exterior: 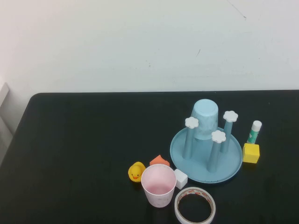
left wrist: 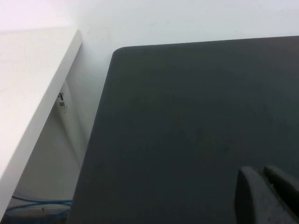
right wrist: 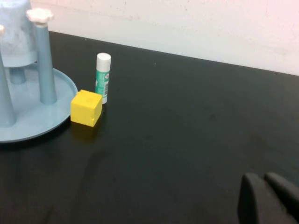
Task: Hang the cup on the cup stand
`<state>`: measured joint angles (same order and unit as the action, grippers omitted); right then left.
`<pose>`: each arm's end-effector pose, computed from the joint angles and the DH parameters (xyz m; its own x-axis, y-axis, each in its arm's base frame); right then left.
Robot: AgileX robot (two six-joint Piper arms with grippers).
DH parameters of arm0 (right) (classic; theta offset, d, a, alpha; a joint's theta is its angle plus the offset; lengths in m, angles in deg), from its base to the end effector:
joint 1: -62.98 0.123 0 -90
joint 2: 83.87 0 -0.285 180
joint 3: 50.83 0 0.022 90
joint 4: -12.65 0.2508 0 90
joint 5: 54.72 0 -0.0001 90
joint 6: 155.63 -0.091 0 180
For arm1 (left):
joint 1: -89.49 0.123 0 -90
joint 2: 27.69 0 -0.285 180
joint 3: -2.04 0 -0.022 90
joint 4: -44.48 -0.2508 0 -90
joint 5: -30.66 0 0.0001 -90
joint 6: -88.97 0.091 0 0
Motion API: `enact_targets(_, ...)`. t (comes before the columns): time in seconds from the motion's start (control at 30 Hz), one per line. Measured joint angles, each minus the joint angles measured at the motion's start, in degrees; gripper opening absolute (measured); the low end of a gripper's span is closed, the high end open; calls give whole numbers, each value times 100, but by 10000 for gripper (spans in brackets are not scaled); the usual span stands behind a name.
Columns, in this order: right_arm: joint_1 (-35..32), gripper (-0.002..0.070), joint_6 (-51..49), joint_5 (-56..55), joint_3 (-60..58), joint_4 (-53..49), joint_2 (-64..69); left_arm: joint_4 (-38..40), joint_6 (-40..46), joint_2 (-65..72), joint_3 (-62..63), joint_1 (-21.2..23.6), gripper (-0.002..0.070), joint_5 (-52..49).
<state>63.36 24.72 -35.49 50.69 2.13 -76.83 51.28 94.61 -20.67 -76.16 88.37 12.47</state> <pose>0.0534 -0.0051 0.1767 -0.2547 -0.1801 -0.9501 0.0062 0.9822 -0.1878 0.0536 -0.0044 0.1797 -0.2306 -0.0099 -0.9730 0.0522 0.9984 -0.0225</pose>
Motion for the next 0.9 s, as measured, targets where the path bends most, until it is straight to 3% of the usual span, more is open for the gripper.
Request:
enact_targets(0.63,0,-1,11,10,4,126,0,118,0,0,0,0,-2,0)
enact_targets(0.73,0,-1,11,10,13,232,0,472,-12,0,0,0,-2,0)
enact_targets(0.9,0,-1,11,8,13,735,0,1789,-12,0,0,0,-2,0)
